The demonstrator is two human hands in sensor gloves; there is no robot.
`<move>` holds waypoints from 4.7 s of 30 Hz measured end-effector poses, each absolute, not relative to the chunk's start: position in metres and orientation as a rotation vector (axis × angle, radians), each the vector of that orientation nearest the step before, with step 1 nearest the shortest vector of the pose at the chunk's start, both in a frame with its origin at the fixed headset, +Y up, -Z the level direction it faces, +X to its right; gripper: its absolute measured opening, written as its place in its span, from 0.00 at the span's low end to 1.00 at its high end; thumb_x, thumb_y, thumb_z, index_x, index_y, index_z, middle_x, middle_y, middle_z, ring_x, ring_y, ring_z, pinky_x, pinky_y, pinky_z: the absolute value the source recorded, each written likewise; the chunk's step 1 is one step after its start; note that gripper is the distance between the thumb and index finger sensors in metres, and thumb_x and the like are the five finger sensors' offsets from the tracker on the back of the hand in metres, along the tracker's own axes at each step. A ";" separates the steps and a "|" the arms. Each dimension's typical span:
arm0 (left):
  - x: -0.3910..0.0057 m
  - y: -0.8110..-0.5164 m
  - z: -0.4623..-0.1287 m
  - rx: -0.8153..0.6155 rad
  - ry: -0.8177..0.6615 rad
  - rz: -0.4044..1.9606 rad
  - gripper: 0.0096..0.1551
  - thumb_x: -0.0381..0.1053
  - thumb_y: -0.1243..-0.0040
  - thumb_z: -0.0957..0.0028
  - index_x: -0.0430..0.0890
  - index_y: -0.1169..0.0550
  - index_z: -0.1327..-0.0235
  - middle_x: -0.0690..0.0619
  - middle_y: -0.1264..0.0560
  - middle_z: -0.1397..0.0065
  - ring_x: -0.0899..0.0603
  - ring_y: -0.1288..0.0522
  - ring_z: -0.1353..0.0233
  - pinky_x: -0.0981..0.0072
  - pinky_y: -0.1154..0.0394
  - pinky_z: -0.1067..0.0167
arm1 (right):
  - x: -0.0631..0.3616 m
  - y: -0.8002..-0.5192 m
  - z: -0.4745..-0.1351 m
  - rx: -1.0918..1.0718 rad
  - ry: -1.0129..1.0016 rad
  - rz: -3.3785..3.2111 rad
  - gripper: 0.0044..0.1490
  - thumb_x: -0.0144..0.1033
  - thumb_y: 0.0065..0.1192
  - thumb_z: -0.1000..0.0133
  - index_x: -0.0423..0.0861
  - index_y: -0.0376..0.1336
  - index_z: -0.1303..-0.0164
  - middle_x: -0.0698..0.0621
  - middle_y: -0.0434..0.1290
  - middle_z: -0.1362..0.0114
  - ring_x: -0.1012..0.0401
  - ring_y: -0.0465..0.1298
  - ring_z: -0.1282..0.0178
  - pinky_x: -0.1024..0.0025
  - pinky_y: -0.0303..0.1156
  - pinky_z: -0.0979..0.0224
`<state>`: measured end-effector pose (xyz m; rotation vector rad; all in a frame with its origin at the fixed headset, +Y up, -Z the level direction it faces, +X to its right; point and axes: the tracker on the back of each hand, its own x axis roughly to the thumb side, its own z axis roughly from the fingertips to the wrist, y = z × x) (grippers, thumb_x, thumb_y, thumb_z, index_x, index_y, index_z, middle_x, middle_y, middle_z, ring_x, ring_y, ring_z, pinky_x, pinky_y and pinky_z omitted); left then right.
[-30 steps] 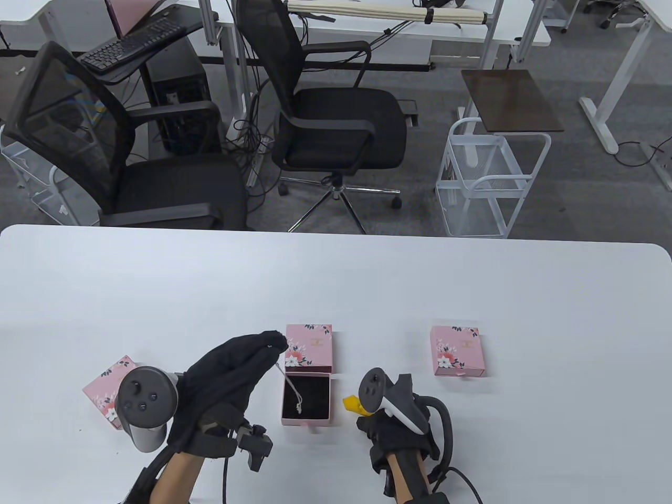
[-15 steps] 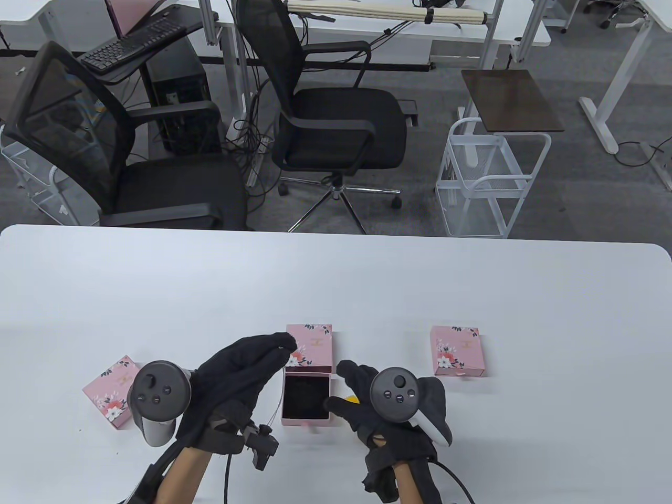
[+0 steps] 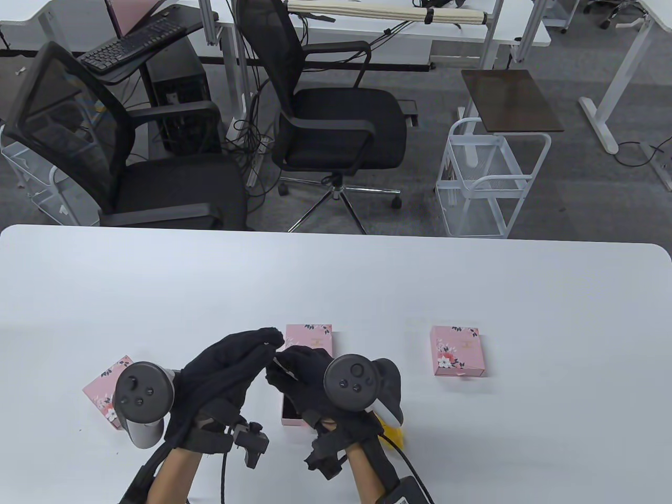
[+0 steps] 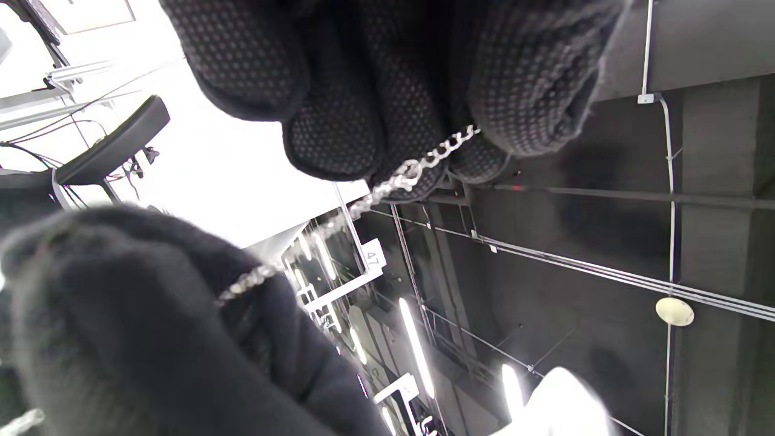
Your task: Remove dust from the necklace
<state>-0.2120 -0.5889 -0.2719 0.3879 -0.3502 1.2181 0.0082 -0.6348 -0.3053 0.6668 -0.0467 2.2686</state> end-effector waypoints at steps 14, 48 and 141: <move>-0.250 -0.582 -0.270 0.493 -0.256 1.294 0.18 0.59 0.30 0.44 0.54 0.12 0.46 0.52 0.12 0.40 0.46 0.17 0.39 0.52 0.20 0.42 | 0.063 -0.640 -0.321 0.455 -0.046 2.221 0.22 0.38 0.61 0.31 0.46 0.66 0.28 0.37 0.70 0.24 0.38 0.71 0.30 0.37 0.64 0.26; -0.185 -0.648 -0.319 -0.063 -0.269 0.613 0.20 0.55 0.32 0.39 0.51 0.14 0.39 0.49 0.15 0.33 0.42 0.20 0.34 0.47 0.24 0.38 | 0.066 -0.605 -0.295 0.459 -0.325 2.143 0.21 0.39 0.60 0.31 0.46 0.66 0.29 0.39 0.74 0.30 0.41 0.75 0.36 0.41 0.67 0.28; -0.217 -0.629 -0.302 0.074 -0.170 1.439 0.22 0.54 0.39 0.36 0.48 0.20 0.32 0.47 0.17 0.32 0.41 0.20 0.35 0.48 0.22 0.41 | 0.008 -0.627 -0.295 0.537 -0.111 2.265 0.21 0.38 0.64 0.34 0.41 0.71 0.35 0.39 0.81 0.41 0.46 0.81 0.49 0.48 0.75 0.39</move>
